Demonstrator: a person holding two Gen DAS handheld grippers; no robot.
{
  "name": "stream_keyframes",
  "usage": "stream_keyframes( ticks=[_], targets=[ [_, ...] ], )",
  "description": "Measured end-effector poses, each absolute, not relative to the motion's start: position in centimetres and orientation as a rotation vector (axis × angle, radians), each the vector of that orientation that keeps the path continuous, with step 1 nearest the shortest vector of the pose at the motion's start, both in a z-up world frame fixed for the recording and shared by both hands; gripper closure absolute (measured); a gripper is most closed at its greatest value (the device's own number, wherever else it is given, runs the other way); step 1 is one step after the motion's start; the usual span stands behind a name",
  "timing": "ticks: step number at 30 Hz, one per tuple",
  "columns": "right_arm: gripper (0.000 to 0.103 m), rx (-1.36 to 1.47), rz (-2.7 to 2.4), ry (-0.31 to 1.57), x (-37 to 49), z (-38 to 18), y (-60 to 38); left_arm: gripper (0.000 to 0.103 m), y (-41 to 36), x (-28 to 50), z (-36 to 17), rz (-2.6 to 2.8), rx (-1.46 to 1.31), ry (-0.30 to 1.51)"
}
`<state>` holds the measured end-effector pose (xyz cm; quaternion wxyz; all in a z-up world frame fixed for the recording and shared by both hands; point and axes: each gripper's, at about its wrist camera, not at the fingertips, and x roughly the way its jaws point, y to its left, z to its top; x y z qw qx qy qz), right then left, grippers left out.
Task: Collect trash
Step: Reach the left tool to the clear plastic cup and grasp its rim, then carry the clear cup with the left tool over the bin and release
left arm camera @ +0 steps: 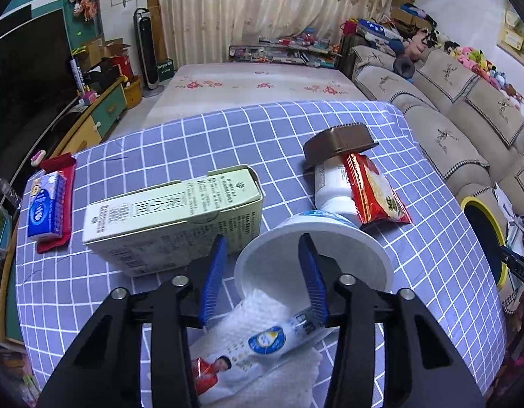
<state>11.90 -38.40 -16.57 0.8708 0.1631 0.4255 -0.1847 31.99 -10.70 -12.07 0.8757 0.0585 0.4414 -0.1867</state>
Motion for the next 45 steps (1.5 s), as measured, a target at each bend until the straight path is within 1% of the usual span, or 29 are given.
stream_keyframes(
  ticks=[5, 6, 7, 8, 12, 16, 25, 32, 38, 45],
  targets=[
    [0.062, 0.345, -0.388, 0.893, 11.9, -16.7, -38.7, 0.082, -11.1, 32.6, -12.5, -0.391, 0.134, 0.936],
    [0.062, 0.345, -0.388, 0.894, 11.9, -16.8, -38.7, 0.084, -11.1, 32.7, -12.6, -0.391, 0.136, 0.937],
    [0.062, 0.344, -0.388, 0.895, 11.9, -16.8, -38.7, 0.088, -11.2, 32.6, -12.6, -0.394, 0.139, 0.937],
    [0.062, 0.344, -0.387, 0.895, 11.9, -16.8, -38.6, 0.090, -11.3, 32.5, -12.6, -0.395, 0.144, 0.933],
    [0.062, 0.343, -0.380, 0.894, 11.9, -16.9, -38.3, 0.092, -11.8, 31.4, -11.9, -0.392, 0.179, 0.879],
    [0.062, 0.340, -0.371, 0.889, 11.7, -16.6, -38.0, 0.097, -11.7, 30.2, -10.6, -0.388, 0.155, 0.839],
    [0.062, 0.340, -0.370, 0.850, 10.6, -15.2, -38.0, 0.097, -11.8, 26.9, -6.0, -0.403, 0.117, 0.734],
    [0.062, 0.334, -0.379, 0.828, 8.9, -14.2, -38.5, 0.097, -14.8, 23.4, -3.3, -0.495, 0.135, 0.686],
    [0.062, 0.341, -0.414, 0.795, 6.2, -13.2, -40.1, 0.097, -19.8, 20.5, -2.6, -0.630, 0.156, 0.696],
    [0.062, 0.381, -0.479, 0.760, 2.6, -12.8, -43.4, 0.097, -28.9, 18.2, -4.4, -0.792, 0.203, 0.745]
  ],
)
